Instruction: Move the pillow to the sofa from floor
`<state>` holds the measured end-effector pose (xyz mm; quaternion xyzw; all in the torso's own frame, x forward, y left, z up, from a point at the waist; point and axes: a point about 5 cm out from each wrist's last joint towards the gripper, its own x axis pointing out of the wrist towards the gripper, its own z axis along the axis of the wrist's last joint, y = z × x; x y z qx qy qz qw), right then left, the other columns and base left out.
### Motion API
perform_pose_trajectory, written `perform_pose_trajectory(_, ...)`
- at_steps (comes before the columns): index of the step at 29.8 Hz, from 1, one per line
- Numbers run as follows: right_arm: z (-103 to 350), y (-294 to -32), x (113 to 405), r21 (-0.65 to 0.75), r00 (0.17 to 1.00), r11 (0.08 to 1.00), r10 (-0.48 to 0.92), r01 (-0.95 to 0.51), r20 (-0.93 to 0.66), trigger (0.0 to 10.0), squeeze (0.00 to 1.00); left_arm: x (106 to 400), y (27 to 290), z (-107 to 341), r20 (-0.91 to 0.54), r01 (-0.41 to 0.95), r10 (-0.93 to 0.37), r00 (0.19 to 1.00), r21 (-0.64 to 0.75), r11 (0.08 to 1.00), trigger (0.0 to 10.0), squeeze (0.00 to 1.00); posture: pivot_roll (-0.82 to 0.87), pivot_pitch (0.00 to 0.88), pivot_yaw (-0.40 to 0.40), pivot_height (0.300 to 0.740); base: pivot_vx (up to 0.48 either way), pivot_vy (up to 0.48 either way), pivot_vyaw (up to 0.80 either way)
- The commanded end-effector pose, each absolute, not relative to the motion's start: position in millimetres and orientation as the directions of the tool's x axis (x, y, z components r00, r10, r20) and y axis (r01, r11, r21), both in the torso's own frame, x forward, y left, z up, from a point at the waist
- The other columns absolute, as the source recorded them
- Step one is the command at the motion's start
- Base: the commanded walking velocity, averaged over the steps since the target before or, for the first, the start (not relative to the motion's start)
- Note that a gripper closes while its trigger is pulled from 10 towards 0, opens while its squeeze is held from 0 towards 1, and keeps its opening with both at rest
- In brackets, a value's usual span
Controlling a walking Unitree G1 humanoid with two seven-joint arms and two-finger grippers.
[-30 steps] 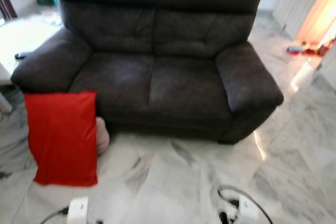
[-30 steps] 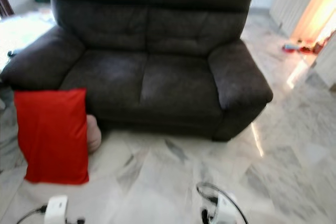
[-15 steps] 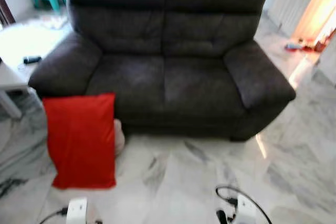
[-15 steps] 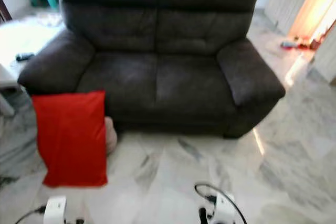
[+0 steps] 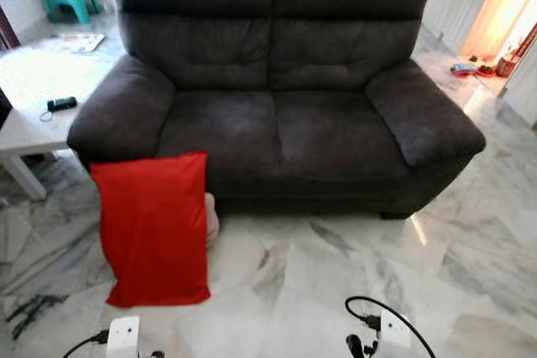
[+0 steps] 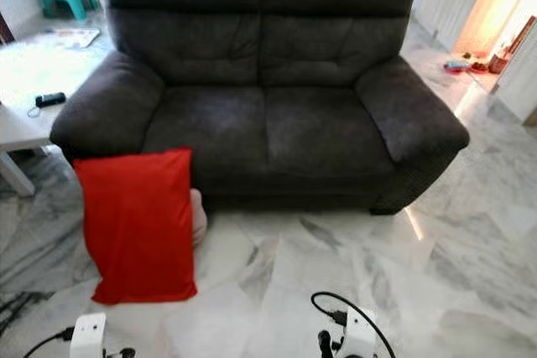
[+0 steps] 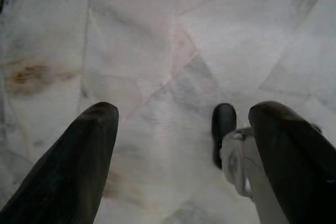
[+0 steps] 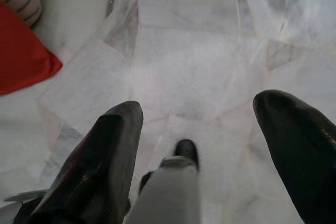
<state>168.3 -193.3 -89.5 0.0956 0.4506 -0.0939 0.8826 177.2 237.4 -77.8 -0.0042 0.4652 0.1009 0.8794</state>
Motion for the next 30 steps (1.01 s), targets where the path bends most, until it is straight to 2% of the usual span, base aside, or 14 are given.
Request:
perform_pose_trajectory(1,-90.2,-193.4,166.7,0.082,0.572,0.964,-0.081,0.253,-0.816,10.0,0.0,174.1,238.1,-79.3,-0.829,-0.18,0.176,0.531,0.093,0.979,10.0,0.0,-0.06,0.0,-0.025,0.74,0.0,0.0,0.0)
perform_pose_trajectory(20,-89.1,-193.3,168.7,0.075,0.581,0.972,-0.071,0.222,-0.811,10.0,0.0,174.6,238.1,-79.0,-0.825,-0.195,0.18,0.536,0.087,0.977,10.0,0.0,-0.06,0.0,-0.025,0.74,0.0,0.0,0.0)
perform_pose_trajectory(28,-89.2,-192.9,168.8,0.081,0.581,0.972,-0.064,0.221,-0.811,10.0,0.0,175.0,238.3,-78.7,-0.822,-0.202,0.187,0.539,0.089,0.975,10.0,0.0,-0.06,0.0,-0.026,0.74,0.0,0.0,0.8)
perform_pose_trajectory(30,-89.4,-192.5,168.4,0.092,0.58,0.967,-0.066,0.238,-0.812,10.0,0.0,175.2,238.5,-78.6,-0.821,-0.201,0.188,0.539,0.091,0.975,10.0,0.0,-0.06,0.0,-0.025,0.74,0.0,0.0,0.0)
